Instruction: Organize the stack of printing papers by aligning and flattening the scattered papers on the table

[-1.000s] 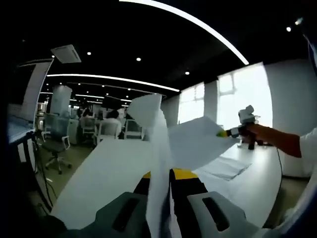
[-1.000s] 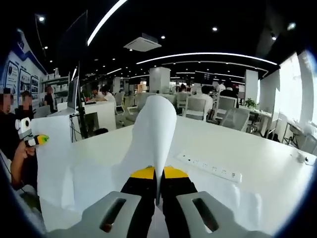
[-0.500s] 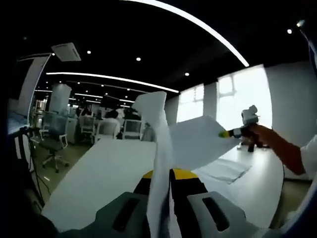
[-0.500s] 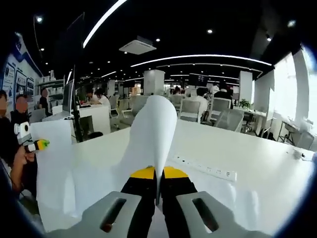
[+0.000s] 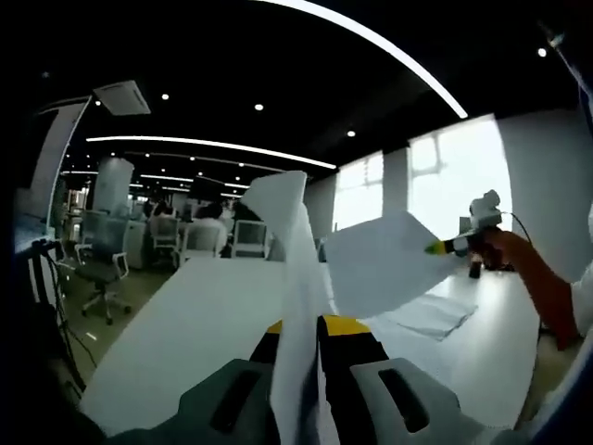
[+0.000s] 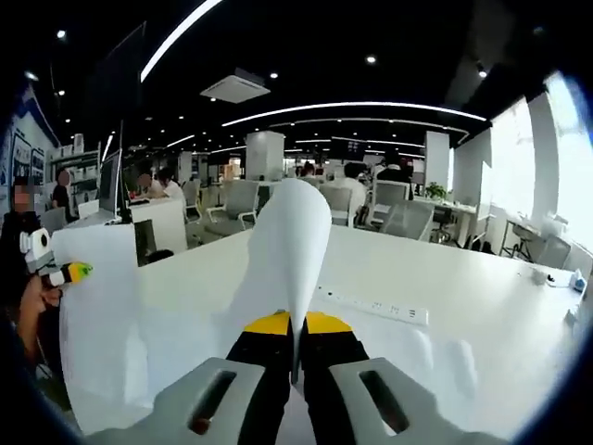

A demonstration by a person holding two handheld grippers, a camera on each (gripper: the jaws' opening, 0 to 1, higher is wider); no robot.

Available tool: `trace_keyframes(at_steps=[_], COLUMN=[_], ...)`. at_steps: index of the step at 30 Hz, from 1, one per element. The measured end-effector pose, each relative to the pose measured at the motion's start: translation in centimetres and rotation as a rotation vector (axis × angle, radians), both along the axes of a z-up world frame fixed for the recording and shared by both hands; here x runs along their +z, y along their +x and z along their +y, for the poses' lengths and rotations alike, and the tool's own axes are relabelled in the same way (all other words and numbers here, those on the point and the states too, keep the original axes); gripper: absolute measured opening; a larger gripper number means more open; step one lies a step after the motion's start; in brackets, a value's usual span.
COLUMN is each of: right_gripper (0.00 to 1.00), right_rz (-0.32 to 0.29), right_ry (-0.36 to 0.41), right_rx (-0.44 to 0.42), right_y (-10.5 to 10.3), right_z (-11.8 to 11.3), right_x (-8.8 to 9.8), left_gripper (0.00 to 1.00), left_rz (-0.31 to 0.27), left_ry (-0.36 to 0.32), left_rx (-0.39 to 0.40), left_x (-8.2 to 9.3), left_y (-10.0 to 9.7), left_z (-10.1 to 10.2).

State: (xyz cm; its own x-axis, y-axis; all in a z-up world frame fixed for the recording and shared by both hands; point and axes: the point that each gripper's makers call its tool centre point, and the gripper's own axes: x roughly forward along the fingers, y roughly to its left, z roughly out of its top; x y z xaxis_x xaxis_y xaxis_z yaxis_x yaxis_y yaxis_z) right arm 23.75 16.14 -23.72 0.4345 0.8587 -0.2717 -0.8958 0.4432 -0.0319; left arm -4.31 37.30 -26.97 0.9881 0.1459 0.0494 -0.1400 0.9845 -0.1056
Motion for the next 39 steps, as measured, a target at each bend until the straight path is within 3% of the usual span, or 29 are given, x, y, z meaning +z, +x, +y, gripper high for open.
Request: trace_keyframes(at_steps=[5,18,26,32,39], right_gripper=[0.00,0.00,0.00,0.00,0.00], right_rz=[-0.015,0.003,-0.032,-0.038,-0.034], right_ry=[0.041,0.039,0.032,0.061,0.078], right_rx=[-0.024,-0.023,-0.046,-0.068,-0.056], right_y=[0.8,1.5,-0.8,-2.4,-3.5], right_z=[-0.8,-1.2,-3.5,-6.1,-6.3], right_x=[1.2,0.0,1.1,1.4,2.0], left_gripper=[0.06,0.06,0.06,0.06,0.06], left_rz=[-0.002,0.029,0.009,0.024,0.008], left_ry=[-0.008,0.008,0.019,0.033,0.064], left_rx=[-0.002,-0.013,-0.035,-0.058,-0.039], left_x=[-0.1,-0.2,1.4,1.4,2.7], left_y=[0.9,1.6,-0.3,-1.4,-3.9], left_z=[0.2,-0.5,-2.0,-2.8,-4.0])
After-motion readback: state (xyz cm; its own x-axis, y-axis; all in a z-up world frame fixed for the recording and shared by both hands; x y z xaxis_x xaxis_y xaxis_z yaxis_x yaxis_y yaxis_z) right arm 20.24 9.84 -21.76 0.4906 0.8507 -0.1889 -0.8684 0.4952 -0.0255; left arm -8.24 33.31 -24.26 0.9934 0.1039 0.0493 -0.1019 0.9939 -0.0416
